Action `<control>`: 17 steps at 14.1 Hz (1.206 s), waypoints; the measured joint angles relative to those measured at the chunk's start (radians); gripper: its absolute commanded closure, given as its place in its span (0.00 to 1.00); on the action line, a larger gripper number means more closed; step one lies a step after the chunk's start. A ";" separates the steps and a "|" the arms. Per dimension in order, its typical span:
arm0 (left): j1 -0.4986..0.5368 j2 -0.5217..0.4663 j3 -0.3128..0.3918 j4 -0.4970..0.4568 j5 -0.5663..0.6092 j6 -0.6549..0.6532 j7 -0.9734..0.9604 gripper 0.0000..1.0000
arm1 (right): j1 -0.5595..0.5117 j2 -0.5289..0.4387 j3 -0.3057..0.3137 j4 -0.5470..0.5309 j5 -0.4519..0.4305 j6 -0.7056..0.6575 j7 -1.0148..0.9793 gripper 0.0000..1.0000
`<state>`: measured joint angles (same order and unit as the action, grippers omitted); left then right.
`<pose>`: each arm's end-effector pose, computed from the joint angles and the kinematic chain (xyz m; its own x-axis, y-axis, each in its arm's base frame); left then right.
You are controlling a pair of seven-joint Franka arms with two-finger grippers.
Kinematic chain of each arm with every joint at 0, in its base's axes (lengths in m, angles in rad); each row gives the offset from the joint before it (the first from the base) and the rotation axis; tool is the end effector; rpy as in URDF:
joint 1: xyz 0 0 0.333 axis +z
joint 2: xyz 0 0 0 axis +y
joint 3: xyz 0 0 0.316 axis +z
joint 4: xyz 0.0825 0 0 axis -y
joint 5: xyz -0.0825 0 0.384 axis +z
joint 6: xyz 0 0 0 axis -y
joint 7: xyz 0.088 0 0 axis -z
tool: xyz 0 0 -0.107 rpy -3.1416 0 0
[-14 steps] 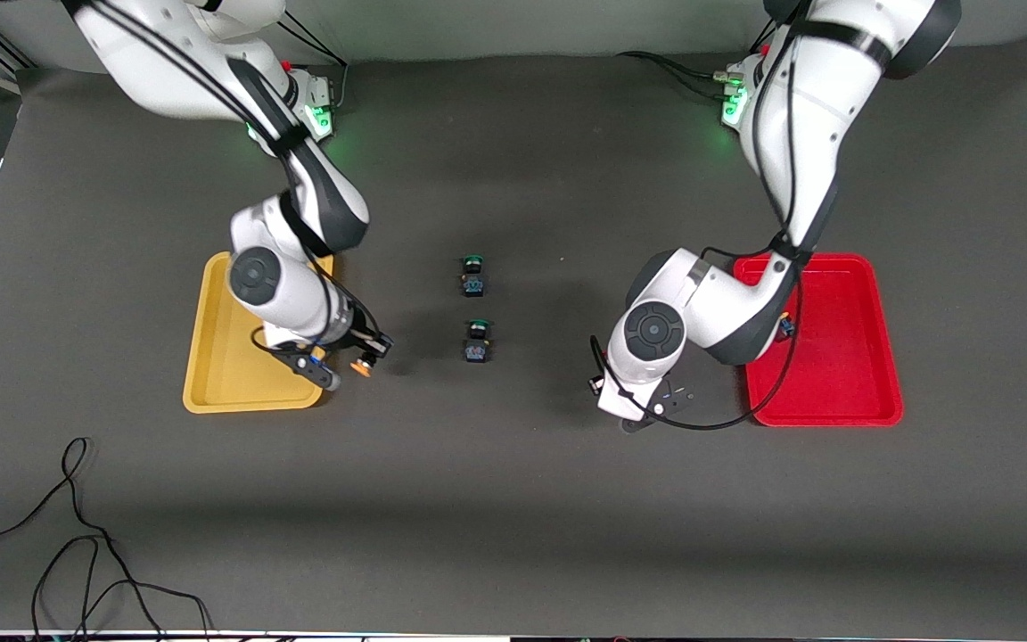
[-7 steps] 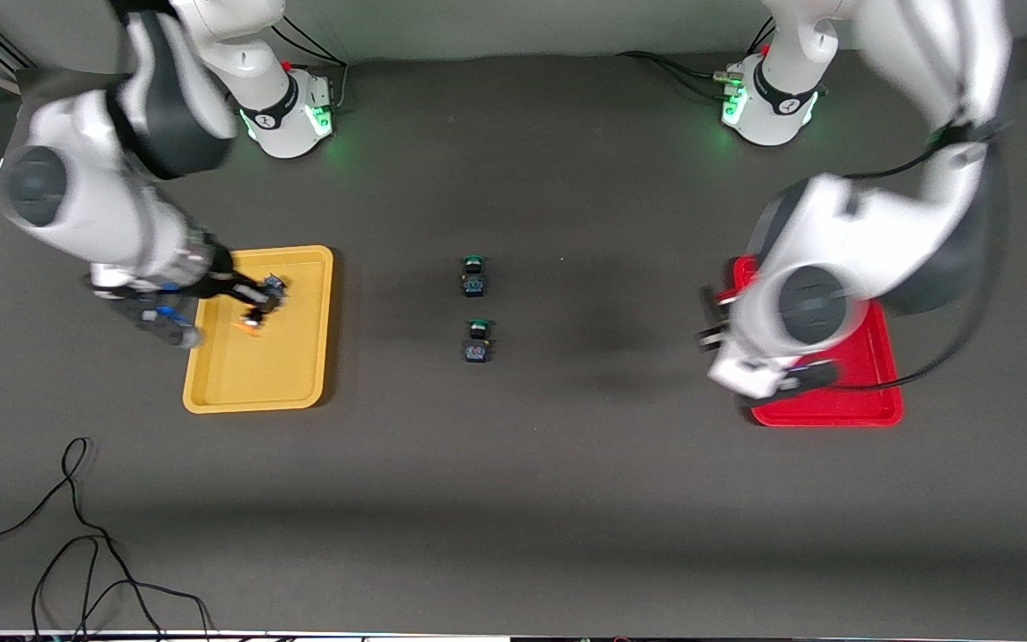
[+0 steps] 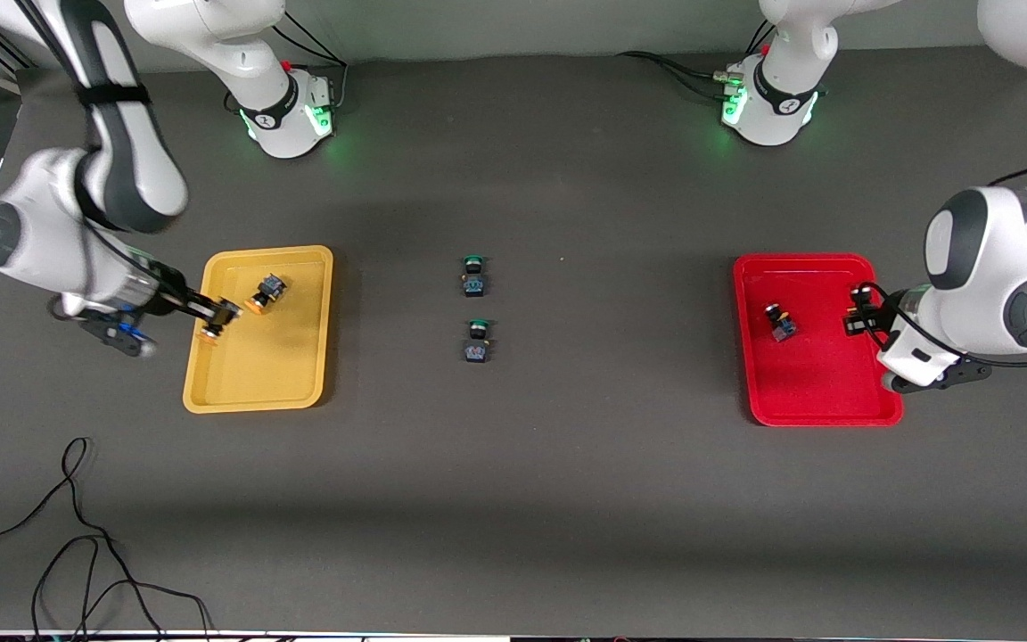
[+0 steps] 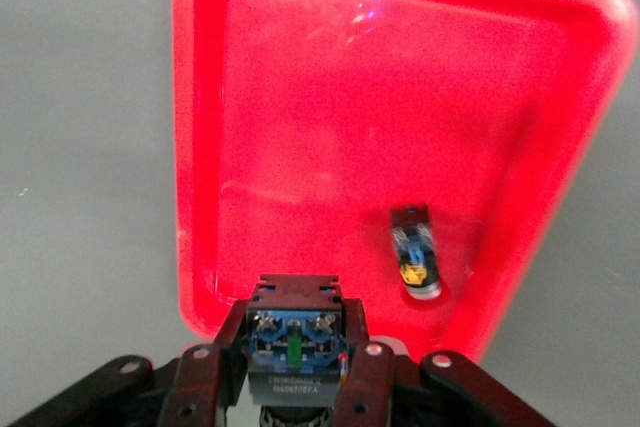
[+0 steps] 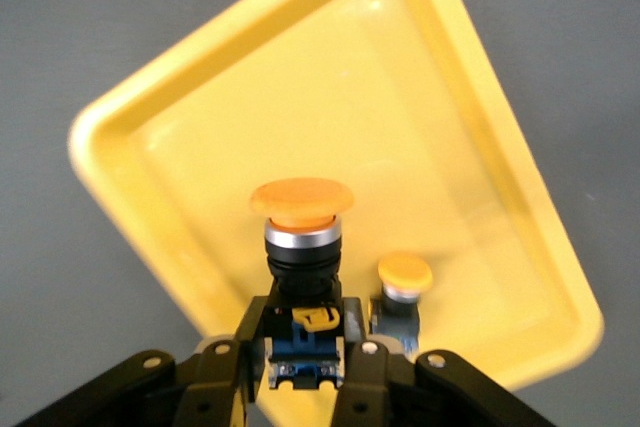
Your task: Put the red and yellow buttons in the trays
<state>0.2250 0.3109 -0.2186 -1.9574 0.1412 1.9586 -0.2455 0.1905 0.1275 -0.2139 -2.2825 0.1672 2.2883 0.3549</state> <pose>0.5742 0.0166 0.3004 0.9424 0.1866 -0.2776 0.1607 -0.9805 -0.1134 0.5146 -0.0085 0.2900 0.8718 -0.4683 -0.1436 -0.4777 -0.8777 -0.0373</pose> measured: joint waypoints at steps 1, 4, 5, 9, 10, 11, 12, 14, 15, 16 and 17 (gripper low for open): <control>0.004 0.012 0.000 -0.061 0.004 0.100 0.001 1.00 | 0.007 0.046 0.002 -0.005 0.000 0.051 0.000 0.84; 0.010 0.043 0.000 -0.216 0.005 0.328 0.000 0.01 | 0.014 0.142 0.013 -0.001 0.014 0.142 0.000 0.83; 0.018 0.047 0.000 -0.235 0.005 0.346 0.001 0.01 | 0.015 0.158 0.014 0.001 0.016 0.155 0.000 0.83; 0.028 0.006 -0.003 -0.165 0.006 0.196 0.004 0.01 | 0.015 0.184 0.016 0.019 0.019 0.181 0.000 0.78; 0.028 -0.014 -0.007 -0.127 0.006 0.129 0.006 0.01 | 0.014 0.191 0.021 0.025 0.031 0.186 0.000 0.78; 0.028 -0.039 -0.015 -0.089 0.005 0.062 0.010 0.01 | 0.015 0.199 0.027 0.032 0.048 0.187 0.000 0.78; 0.028 -0.070 -0.029 -0.050 0.001 -0.010 0.011 0.01 | 0.015 0.204 0.032 0.037 0.060 0.187 0.000 0.78; 0.027 -0.137 -0.076 0.039 -0.031 -0.165 0.011 0.01 | 0.015 0.213 0.036 0.046 0.066 0.187 0.000 0.65; 0.027 -0.167 -0.103 0.092 -0.042 -0.238 0.011 0.01 | 0.015 0.216 0.036 0.050 0.066 0.187 0.000 0.28; 0.025 -0.192 -0.125 0.150 -0.046 -0.297 0.010 0.01 | 0.015 0.218 0.036 0.053 0.067 0.187 0.000 0.00; 0.023 -0.208 -0.138 0.209 -0.046 -0.343 0.010 0.01 | 0.015 0.218 0.036 0.057 0.067 0.187 0.000 0.00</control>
<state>0.2476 0.1034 -0.3565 -1.7481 0.0954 1.6156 -0.2351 0.2052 0.3457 -0.1774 -2.2256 0.2338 2.4757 0.3551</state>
